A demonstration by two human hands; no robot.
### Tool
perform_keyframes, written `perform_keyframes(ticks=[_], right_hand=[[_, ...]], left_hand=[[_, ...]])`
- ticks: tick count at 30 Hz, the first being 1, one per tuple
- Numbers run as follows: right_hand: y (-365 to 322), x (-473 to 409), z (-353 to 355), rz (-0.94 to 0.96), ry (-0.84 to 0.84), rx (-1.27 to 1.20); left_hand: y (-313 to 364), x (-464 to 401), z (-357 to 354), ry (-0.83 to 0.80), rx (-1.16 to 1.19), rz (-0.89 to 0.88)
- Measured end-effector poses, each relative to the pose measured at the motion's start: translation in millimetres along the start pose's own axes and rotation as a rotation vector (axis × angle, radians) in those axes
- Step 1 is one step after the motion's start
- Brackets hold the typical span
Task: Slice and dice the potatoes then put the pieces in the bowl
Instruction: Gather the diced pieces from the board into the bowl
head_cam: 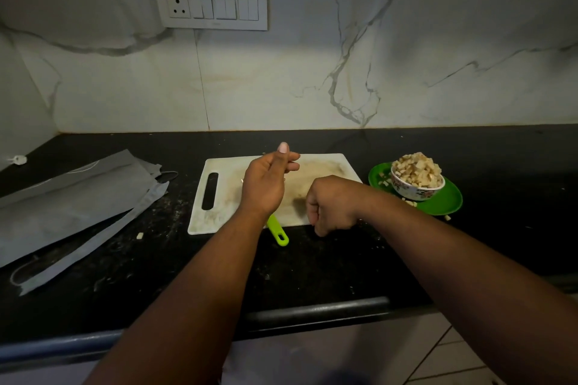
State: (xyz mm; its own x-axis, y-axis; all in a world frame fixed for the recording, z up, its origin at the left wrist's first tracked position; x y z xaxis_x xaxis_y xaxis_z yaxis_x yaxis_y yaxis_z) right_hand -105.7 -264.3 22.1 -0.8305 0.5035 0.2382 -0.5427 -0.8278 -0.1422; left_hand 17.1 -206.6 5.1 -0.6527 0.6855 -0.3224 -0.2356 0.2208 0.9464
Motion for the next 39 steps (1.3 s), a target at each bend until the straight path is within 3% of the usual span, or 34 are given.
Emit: perform_keyframes(ticks=[5, 8, 11, 14, 19, 22, 28, 34, 39], right_hand=[[56, 19, 56, -0.121, 0.213, -0.129], [122, 29, 107, -0.292, 0.388, 0.039], [174, 33, 127, -0.458, 0.418, 0.095], [185, 33, 126, -0.468, 0.407, 0.069], [143, 37, 125, -0.339, 0.659, -0.198], [94, 18, 103, -0.231, 0.558, -0.247], [29, -36, 21, -0.083, 0.223, -0.044], [31, -61, -2, -0.1, 0.368, -0.137], [13, -91, 4, -0.05, 0.426, -0.249]], left_hand=[[-5, -1, -3, -0.028, -0.015, 0.006], [-6, 0, -10, -0.065, -0.029, 0.005], [-4, 0, -10, -0.064, -0.036, -0.007], [1, 0, 2, 0.014, 0.002, -0.011], [11, -4, 38, 0.251, 0.226, 0.001], [7, -8, 55, 0.337, 0.361, 0.05], [-5, -11, 77, 0.496, 0.476, 0.153], [-14, -20, 82, 0.557, 0.464, 0.175], [-20, -34, 75, 0.427, 0.498, 0.172]])
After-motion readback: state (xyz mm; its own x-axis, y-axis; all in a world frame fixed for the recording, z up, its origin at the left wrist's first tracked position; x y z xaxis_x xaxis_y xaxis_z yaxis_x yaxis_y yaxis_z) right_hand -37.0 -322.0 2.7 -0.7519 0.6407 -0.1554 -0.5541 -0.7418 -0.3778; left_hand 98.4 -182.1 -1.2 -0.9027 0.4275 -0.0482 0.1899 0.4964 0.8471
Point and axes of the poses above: each hand's wrist, its own x-axis away from the middle knuckle, its own z-axis out of the back of the hand, y = z × x, the point moved 6 cm from there along -x, towards the middle knuckle, and after that the axes turned 3 degrees about -z, right-handed, at the moved point
